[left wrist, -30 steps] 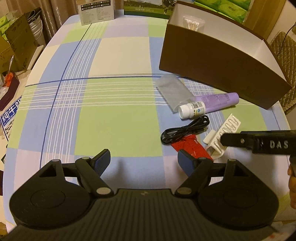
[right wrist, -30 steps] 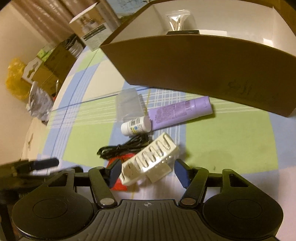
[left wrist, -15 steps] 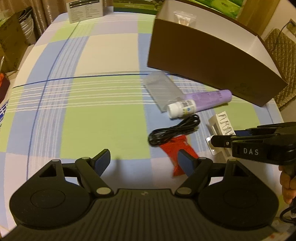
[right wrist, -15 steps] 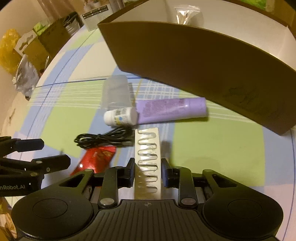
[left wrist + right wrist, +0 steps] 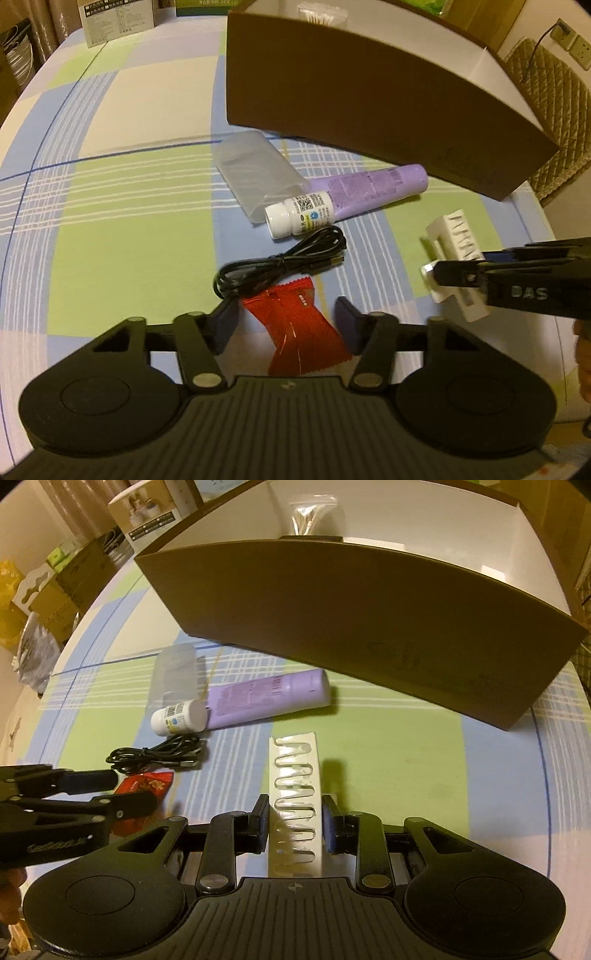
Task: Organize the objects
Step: 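Grasp the red packet with the left gripper while the right grasps the white rack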
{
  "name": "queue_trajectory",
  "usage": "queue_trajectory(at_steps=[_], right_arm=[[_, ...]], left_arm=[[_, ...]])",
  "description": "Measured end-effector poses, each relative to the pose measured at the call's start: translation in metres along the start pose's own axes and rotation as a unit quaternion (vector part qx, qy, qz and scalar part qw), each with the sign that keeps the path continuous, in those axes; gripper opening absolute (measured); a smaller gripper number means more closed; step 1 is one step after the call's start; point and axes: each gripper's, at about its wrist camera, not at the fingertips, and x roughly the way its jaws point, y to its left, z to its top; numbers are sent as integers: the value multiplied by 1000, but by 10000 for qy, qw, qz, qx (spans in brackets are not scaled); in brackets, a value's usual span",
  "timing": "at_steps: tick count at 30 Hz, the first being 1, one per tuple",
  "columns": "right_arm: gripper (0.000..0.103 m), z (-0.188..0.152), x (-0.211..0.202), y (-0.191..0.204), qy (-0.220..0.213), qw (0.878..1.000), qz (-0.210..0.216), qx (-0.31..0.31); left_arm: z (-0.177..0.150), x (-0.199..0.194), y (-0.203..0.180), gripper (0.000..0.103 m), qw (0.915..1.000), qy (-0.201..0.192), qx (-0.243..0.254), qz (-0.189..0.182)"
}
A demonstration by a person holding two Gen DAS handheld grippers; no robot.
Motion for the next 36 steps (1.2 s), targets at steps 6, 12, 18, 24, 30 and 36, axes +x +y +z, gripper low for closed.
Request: queue_trajectory(at_steps=[6, 12, 18, 24, 30, 36], right_arm=[[26, -2, -1, -4, -50, 9999, 111, -87], [26, -1, -1, -4, -53, 9997, 141, -214], [25, -2, -2, -2, -75, 9991, 181, -372], [25, -6, -11, 1, -103, 9987, 268, -425], [25, -11, -22, 0, -184, 9987, 297, -383], [25, -14, -38, -6, -315, 9985, 368, -253]], left_arm=[[-4, 6, -6, 26, 9998, 8, 175, 53], [-11, 1, -6, 25, 9997, 31, 208, 132], [-18, -5, 0, 25, 9997, 53, 77, 242], [-22, -13, 2, 25, 9996, -4, 42, 266], [-24, -22, -2, 24, 9996, -96, 89, 236], [-22, -35, -8, 24, 9994, -228, 178, 175]])
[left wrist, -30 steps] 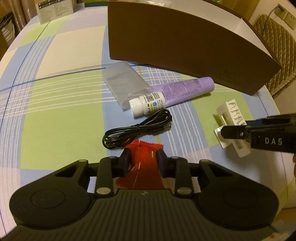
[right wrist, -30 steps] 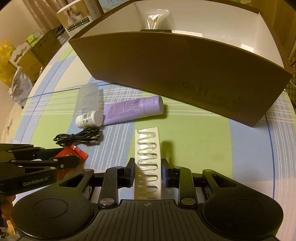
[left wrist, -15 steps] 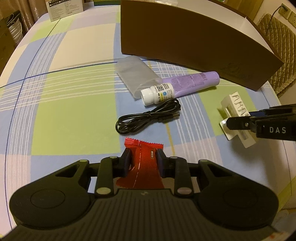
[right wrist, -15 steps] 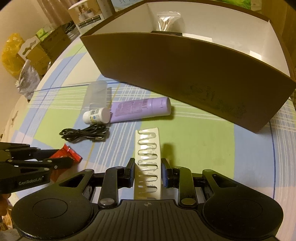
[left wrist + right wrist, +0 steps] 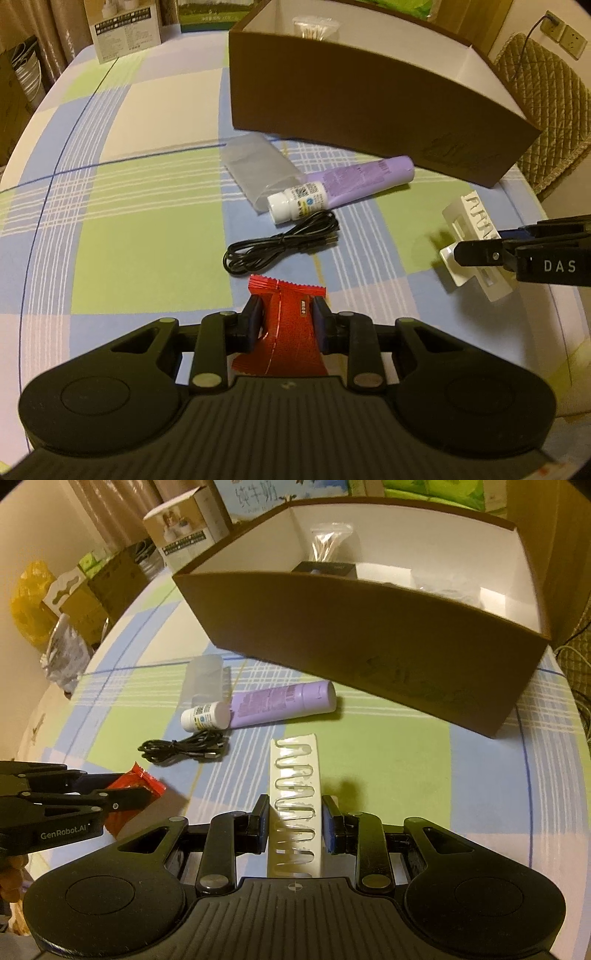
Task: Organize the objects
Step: 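Carry the red packet and white rack into the brown box with both grippers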
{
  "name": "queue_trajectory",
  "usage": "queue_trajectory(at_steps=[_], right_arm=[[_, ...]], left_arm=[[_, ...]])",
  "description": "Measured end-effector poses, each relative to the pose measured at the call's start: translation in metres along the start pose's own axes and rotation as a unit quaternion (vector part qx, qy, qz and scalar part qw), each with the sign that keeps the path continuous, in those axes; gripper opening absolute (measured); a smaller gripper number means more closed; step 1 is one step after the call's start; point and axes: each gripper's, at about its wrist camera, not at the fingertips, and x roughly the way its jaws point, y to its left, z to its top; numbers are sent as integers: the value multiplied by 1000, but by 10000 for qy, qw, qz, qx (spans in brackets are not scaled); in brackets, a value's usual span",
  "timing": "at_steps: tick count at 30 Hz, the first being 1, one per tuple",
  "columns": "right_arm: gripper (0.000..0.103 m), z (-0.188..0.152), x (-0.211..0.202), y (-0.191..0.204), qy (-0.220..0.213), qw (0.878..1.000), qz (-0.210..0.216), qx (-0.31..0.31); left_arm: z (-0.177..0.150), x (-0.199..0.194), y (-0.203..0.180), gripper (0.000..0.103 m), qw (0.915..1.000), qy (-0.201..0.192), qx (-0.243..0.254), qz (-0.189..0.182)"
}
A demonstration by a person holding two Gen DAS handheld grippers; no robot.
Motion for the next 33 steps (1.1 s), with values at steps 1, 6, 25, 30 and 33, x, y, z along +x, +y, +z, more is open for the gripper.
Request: queue_trajectory(at_steps=[1, 6, 25, 30, 33], right_arm=[[25, 0, -4, -1, -32, 10000, 9, 23], [25, 3, -21, -7, -190, 9997, 101, 132], [25, 78, -72, -47, -1160, 9929, 157, 209], [25, 109, -72, -67, -1360, 9900, 94, 372], [25, 127, -65, -79, -1394, 9891, 60, 476]], left_arm=[[1, -3, -1, 24, 10000, -33, 17, -15], [11, -19, -9, 24, 9997, -227, 85, -86], [111, -41, -60, 24, 9890, -1223, 581, -587], [149, -32, -77, 24, 9852, -1416, 745, -615], [171, -24, -86, 24, 9833, -1493, 824, -637]])
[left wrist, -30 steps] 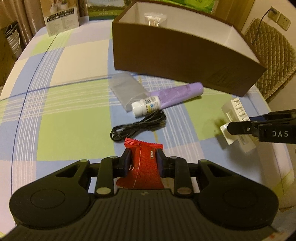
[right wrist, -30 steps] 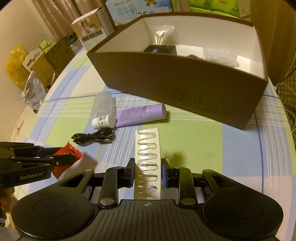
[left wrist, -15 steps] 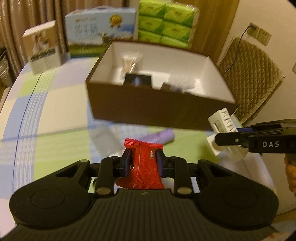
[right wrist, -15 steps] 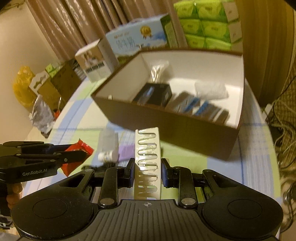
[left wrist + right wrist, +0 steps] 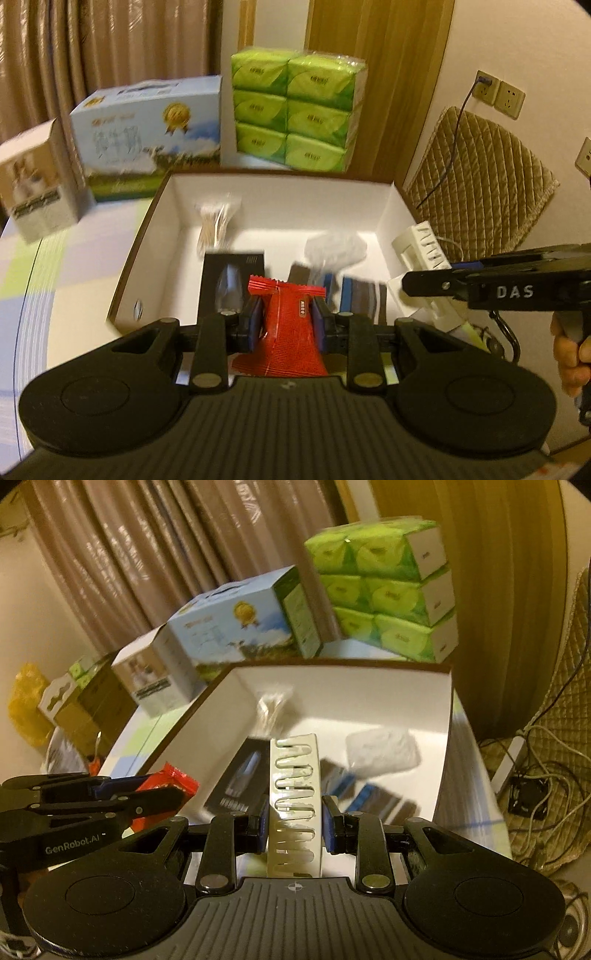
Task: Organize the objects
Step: 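Carry the red packet and white rack into the brown box with both grippers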
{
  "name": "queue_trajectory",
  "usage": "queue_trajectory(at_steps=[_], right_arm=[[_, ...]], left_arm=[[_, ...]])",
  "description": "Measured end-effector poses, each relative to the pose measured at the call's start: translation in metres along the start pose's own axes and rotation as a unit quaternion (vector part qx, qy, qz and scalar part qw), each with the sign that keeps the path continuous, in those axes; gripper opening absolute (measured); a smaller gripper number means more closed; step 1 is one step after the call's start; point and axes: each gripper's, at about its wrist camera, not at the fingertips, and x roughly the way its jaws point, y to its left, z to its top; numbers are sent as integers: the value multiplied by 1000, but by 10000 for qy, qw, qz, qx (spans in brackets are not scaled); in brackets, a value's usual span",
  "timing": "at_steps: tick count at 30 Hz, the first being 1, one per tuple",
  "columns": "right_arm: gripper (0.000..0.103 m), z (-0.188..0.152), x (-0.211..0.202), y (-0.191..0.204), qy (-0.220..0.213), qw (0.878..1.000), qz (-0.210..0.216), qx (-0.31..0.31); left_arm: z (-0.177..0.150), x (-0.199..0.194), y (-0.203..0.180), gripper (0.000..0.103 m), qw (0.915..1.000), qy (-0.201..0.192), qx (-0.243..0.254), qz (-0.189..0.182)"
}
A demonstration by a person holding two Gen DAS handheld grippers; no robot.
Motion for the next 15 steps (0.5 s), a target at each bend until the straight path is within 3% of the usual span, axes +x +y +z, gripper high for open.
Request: queue_trajectory(at_steps=[6, 15], right_arm=[[25, 28, 33, -22, 38, 9996, -33, 267], [25, 59, 91, -40, 179, 9975, 106, 682]], left_arm=[[31, 42, -4, 24, 9999, 65, 99, -7], [67, 115, 17, 24, 9990, 329, 135, 274]])
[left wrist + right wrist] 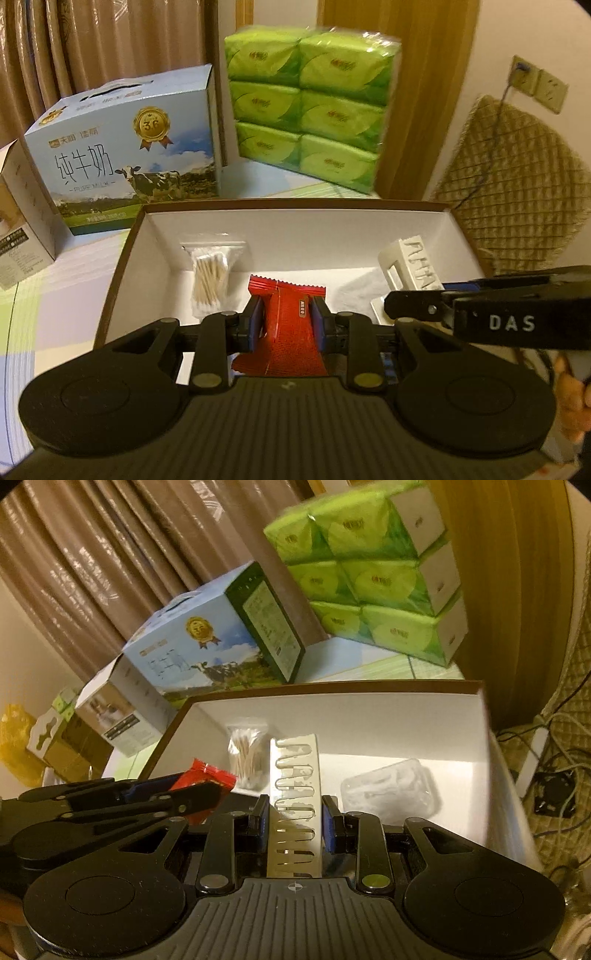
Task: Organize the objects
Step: 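Carry the red packet and white rack into the brown box with both grippers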
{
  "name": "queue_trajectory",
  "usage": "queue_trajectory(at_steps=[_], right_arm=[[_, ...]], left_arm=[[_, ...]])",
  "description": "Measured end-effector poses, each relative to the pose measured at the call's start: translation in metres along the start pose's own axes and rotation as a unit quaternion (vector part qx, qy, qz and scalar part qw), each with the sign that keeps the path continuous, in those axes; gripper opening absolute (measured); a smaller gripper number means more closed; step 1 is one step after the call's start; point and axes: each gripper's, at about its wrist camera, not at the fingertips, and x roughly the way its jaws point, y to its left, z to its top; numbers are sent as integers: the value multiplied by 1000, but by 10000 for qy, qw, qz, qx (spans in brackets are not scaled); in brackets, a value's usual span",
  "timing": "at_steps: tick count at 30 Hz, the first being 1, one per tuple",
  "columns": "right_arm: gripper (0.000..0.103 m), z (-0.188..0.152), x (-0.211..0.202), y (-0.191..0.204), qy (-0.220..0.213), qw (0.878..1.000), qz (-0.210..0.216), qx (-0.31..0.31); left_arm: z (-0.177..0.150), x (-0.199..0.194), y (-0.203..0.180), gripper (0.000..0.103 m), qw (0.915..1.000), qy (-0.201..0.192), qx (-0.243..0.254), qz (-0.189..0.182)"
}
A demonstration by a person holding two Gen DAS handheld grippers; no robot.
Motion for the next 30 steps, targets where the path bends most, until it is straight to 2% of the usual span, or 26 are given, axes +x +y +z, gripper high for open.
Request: queue_trajectory(at_steps=[4, 6, 16, 21, 22, 24, 26, 28, 30], right_arm=[[25, 9, 24, -3, 76, 9999, -103, 76], [25, 13, 34, -5, 112, 9998, -117, 126], [25, 19, 65, -5, 206, 9996, -166, 117], [27, 20, 68, -3, 85, 9998, -168, 74], [29, 20, 68, -3, 78, 9998, -174, 60], [46, 20, 66, -2, 64, 9998, -193, 31], [55, 20, 62, -1, 26, 9997, -221, -29], [60, 19, 57, 1, 22, 9997, -237, -99], [67, 16, 51, 2, 31, 9995, -261, -160]], left_arm=[[10, 24, 13, 22, 9998, 129, -65, 100], [14, 34, 18, 18, 9997, 167, -93, 119], [22, 60, 29, 19, 9994, 288, -88, 187], [17, 61, 39, 30, 9986, 406, -174, 276], [16, 60, 41, 31, 9985, 419, -196, 290], [14, 58, 44, 38, 9983, 445, -224, 286], [12, 54, 46, 45, 9983, 443, -216, 301], [11, 48, 46, 49, 9984, 419, -215, 304], [9, 44, 46, 59, 9985, 415, -236, 282]])
